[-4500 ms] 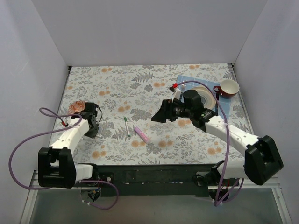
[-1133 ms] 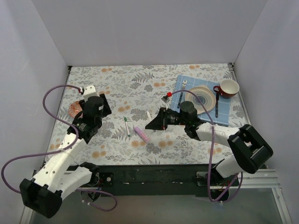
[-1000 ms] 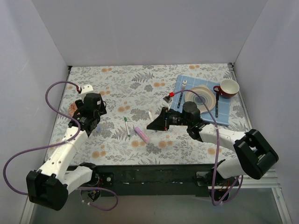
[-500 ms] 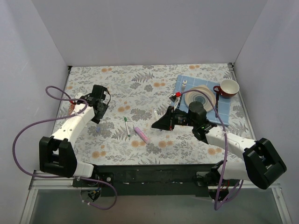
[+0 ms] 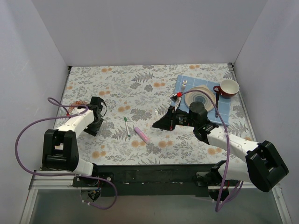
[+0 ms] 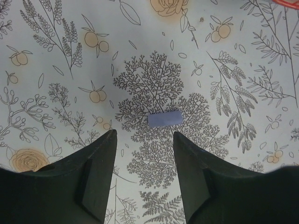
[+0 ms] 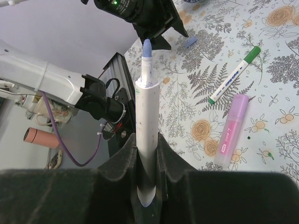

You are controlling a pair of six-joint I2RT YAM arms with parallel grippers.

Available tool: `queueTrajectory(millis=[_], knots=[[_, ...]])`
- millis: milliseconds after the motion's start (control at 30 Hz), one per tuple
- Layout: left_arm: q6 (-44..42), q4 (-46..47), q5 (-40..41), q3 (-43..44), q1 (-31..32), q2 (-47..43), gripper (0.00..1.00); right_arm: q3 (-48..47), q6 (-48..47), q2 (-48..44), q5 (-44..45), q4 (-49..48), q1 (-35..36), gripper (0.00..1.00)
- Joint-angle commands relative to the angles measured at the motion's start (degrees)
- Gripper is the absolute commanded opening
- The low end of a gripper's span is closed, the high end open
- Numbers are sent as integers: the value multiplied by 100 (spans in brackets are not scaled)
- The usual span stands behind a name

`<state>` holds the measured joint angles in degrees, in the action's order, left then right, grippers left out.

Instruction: Insert the pens into the pen caps

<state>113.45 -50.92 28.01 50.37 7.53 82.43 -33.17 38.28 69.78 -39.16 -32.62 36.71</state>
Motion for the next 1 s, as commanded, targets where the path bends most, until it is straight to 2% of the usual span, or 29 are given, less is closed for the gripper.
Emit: queueTrajectory(millis=[0, 200, 300, 567, 633, 700, 767, 867, 933, 967], knots=[[1594, 634, 64, -211, -67, 36, 51, -102, -181, -105, 75, -34, -23, 1], [1197, 1171, 91, -291, -85, 141, 58, -111, -155, -52, 75, -86, -15, 1], [1232, 1075, 143, -308, -85, 238, 52, -85, -146, -61, 75, -95, -15, 1], [1347, 926, -59, -396, -182, 528, 50, -58, -137, -114, 101, -104, -23, 1], [1320, 882, -41, -388, -182, 563, 43, -49, -137, -122, 101, -104, -15, 1], [1268, 803, 55, -370, -182, 598, 27, -41, -137, -149, 110, -104, -23, 1], [1128, 837, 90, -352, -182, 607, 19, -23, -128, -192, 101, -95, -23, 1], [487, 969, 64, -239, -173, 581, 10, -6, -128, -280, 127, -69, -15, 1], [-556, 1355, -14, -151, -112, 467, 0, -14, -137, -342, 136, -43, -23, 1], [-978, 1548, -58, -55, -68, 414, 0, -14, -137, -368, 145, -25, -23, 1]])
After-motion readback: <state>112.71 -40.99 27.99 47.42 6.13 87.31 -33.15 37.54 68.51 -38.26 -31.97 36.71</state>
